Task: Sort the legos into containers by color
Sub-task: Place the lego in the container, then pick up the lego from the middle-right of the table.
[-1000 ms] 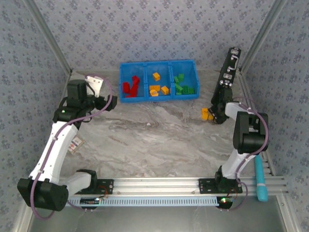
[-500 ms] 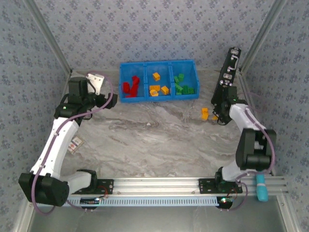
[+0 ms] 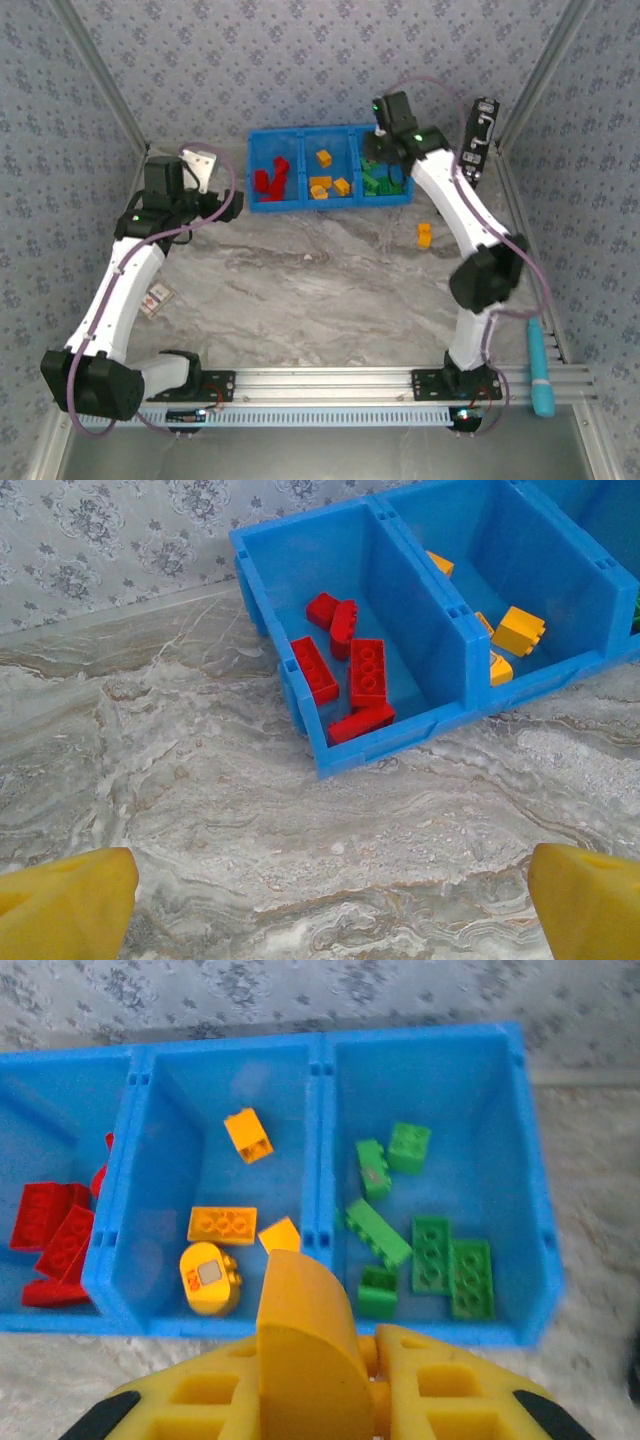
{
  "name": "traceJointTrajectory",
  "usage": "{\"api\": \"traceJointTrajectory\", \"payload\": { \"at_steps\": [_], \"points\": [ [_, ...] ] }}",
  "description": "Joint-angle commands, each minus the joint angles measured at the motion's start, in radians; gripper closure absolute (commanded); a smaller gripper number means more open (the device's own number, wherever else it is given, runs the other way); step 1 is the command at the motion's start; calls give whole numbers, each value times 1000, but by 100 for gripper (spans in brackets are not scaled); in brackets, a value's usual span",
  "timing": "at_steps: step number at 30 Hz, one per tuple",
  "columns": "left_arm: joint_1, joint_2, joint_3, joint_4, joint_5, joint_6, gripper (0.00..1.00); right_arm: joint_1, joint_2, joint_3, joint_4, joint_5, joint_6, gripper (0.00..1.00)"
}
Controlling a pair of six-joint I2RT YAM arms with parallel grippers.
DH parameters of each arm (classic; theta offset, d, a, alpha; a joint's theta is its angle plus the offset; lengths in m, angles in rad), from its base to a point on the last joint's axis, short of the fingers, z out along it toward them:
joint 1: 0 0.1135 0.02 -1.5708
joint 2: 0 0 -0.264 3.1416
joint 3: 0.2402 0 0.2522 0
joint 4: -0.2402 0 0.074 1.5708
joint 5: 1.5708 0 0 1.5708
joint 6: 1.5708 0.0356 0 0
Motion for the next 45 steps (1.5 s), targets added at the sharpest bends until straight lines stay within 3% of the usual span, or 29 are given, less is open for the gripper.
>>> {"api": "traceJointTrajectory", "payload": {
  "at_steps": [1, 8, 13, 22, 27, 31, 34, 41, 45],
  "points": [
    [17, -19, 31, -1, 21, -39, 0, 29, 165, 175, -74, -3, -168, 76],
    [41, -35, -2, 25, 92, -53, 0, 49, 457, 491, -101, -94, -195, 74],
    [42, -23, 5, 33, 107, -58, 0, 58, 509, 441, -26, -152, -163, 69],
    [43, -15, 9, 27, 86, -76, 0, 70, 501, 344, 11, -128, -147, 52],
    [44, -17, 21, 15, 71, -73, 0, 70, 345, 257, -26, -82, -167, 49],
    [45, -16, 26, 8, 72, -68, 0, 60, 146, 89, -89, -25, -189, 44],
    [45, -15, 25, 1, 77, -67, 0, 20, -14, -93, -130, -11, -154, 40],
    [43, 5, 5, 12, 59, -77, 0, -129, -372, -639, -84, 47, 126, 38],
    [38, 17, 15, 16, 75, -73, 0, -215, -469, -843, 23, -31, 193, 32]
  ]
}}
